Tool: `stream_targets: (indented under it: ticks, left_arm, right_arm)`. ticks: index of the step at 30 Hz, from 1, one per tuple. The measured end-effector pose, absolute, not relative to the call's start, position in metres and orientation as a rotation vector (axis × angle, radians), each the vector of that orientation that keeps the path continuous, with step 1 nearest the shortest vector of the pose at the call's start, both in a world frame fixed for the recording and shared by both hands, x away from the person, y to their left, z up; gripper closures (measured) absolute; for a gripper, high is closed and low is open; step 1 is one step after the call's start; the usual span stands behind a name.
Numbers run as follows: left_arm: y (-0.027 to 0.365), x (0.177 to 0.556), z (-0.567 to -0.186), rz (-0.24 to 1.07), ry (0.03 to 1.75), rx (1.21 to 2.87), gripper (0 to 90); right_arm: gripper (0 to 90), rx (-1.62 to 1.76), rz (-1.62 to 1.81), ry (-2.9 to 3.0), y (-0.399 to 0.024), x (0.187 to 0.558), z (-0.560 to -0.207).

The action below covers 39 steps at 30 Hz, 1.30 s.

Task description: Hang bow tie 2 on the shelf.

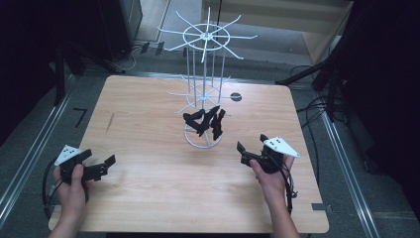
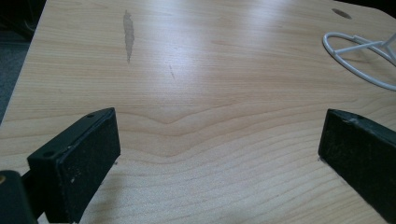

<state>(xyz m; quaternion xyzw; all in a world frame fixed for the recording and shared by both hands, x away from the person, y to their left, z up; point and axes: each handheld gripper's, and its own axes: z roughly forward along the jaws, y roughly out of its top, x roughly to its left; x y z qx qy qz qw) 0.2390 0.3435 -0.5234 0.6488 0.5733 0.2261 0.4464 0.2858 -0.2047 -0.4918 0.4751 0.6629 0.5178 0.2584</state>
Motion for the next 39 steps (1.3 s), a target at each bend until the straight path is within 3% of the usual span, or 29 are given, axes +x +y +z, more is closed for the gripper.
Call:
stream_targets:
  ticks: [39]
  left_arm:
    - [0.344,0.239,-0.523,0.558,1.423,1.594,0.0]
  right_arm:
    - [8.8,1.405,1.274,1.785,-0.269,0.256,-0.521]
